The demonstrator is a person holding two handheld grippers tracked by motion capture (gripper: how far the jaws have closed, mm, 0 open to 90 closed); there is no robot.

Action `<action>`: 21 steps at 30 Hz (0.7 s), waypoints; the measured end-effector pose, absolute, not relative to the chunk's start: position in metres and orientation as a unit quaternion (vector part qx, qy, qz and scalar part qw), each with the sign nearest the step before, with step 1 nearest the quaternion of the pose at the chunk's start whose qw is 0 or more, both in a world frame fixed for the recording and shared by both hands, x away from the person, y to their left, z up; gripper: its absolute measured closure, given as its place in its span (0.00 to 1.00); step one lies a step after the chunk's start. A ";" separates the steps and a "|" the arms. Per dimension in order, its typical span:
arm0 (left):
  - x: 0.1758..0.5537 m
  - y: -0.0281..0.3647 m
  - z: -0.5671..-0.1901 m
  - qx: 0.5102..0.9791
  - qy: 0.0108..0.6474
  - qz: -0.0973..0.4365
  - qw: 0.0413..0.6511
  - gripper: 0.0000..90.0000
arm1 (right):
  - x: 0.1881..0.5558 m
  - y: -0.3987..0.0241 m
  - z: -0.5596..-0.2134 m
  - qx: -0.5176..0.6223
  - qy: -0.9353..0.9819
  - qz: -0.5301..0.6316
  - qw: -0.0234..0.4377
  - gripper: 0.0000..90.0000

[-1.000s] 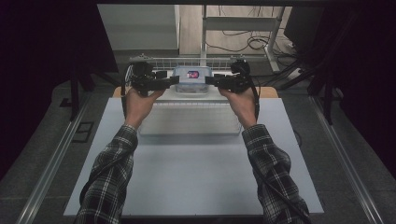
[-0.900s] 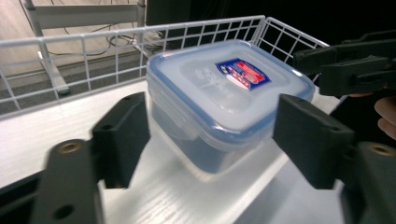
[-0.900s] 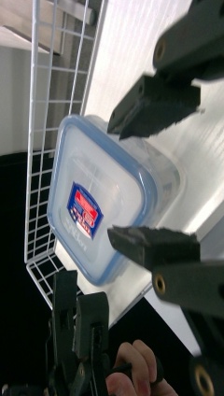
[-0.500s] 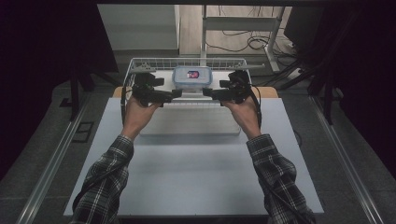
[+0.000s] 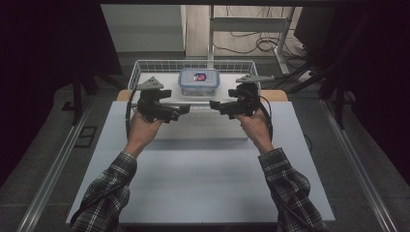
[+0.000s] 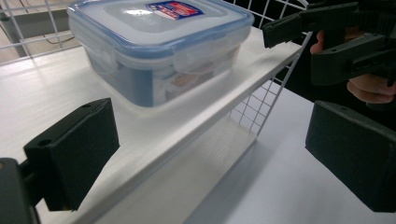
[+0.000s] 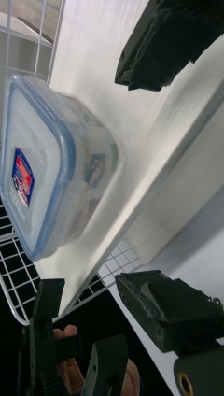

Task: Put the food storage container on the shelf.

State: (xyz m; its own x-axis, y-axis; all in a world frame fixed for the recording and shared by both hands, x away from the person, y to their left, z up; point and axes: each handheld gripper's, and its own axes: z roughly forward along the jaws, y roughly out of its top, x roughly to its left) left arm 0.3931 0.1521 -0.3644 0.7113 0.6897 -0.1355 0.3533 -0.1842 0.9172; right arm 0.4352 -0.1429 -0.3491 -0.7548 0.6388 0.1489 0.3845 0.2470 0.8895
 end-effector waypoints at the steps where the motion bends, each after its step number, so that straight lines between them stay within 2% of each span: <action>1: 0.391 0.152 -0.365 0.754 0.345 0.156 0.537 0.02 | 0.434 -0.143 -0.350 0.326 0.781 0.519 0.124 0.05; 11: 0.373 0.155 -0.375 0.754 0.335 0.146 0.546 0.02 | 0.419 -0.143 -0.353 0.306 0.786 0.523 0.123 0.05; 21: 0.351 0.149 -0.387 0.767 0.305 0.172 0.538 0.03 | 0.404 -0.140 -0.363 0.287 0.794 0.519 0.130 0.05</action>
